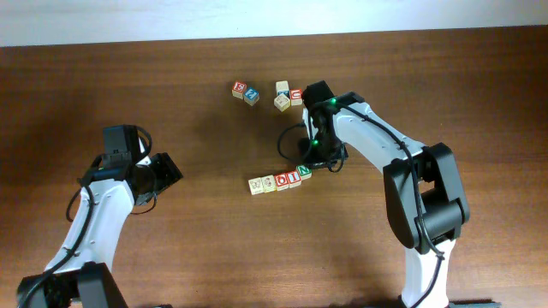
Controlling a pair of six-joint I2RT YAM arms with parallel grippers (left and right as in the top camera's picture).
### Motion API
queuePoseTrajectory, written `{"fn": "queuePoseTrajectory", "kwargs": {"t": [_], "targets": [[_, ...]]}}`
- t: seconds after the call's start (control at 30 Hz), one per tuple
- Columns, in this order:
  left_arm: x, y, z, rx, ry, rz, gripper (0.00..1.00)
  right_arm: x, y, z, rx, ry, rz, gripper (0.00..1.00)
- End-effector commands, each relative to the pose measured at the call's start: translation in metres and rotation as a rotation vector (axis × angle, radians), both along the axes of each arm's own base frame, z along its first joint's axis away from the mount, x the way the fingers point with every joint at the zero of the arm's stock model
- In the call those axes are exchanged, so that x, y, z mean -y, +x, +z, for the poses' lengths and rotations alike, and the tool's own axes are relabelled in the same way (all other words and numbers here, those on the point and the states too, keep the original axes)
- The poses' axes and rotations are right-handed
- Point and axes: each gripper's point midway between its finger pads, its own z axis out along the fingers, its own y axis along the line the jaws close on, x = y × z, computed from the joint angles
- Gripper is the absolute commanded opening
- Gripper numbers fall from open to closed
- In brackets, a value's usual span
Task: Rotate 5 blocks
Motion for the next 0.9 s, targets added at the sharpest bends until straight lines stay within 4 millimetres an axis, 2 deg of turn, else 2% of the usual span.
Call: {"fn": "queuePoseTrajectory", "kwargs": {"t": [0.0, 0.07, 0.2, 0.33, 0.43, 0.57, 0.63, 0.73, 0.8, 0.87], "targets": [[0.0, 0.0, 0.004, 0.013, 0.011, -0.016, 0.65, 0.002, -0.014, -0.003, -0.056, 0.001, 0.018, 0.14], [0.0, 0.0, 0.004, 0.013, 0.011, -0.016, 0.65, 0.004, -0.02, -0.003, -0.081, -0.007, 0.017, 0.14], [0.0, 0.0, 0.004, 0.011, 0.01, -0.016, 0.65, -0.014, -0.026, 0.0, -0.108, 0.061, 0.017, 0.14], [0.006, 0.0, 0.003, 0.011, 0.007, -0.032, 0.65, -0.029, -0.035, 0.0, -0.114, 0.055, 0.041, 0.14], [0.011, 0.0, 0.003, 0.011, 0.007, -0.047, 0.64, -0.031, -0.037, 0.0, -0.118, 0.053, 0.046, 0.14], [0.012, 0.001, 0.003, 0.011, 0.007, -0.05, 0.65, -0.03, -0.044, 0.014, -0.129, 0.029, 0.01, 0.27], [0.011, 0.001, 0.003, 0.012, 0.007, -0.05, 0.64, -0.019, -0.032, 0.018, -0.076, -0.043, -0.074, 0.31], [0.01, 0.002, 0.004, 0.018, 0.015, -0.047, 0.64, -0.028, -0.008, 0.019, 0.016, -0.001, -0.078, 0.32], [0.01, 0.002, 0.004, 0.018, 0.015, -0.047, 0.64, -0.041, 0.013, 0.021, 0.106, 0.047, -0.073, 0.31], [0.01, 0.002, 0.004, 0.018, 0.015, -0.047, 0.64, -0.043, 0.017, 0.02, 0.121, 0.056, -0.073, 0.27]]}}
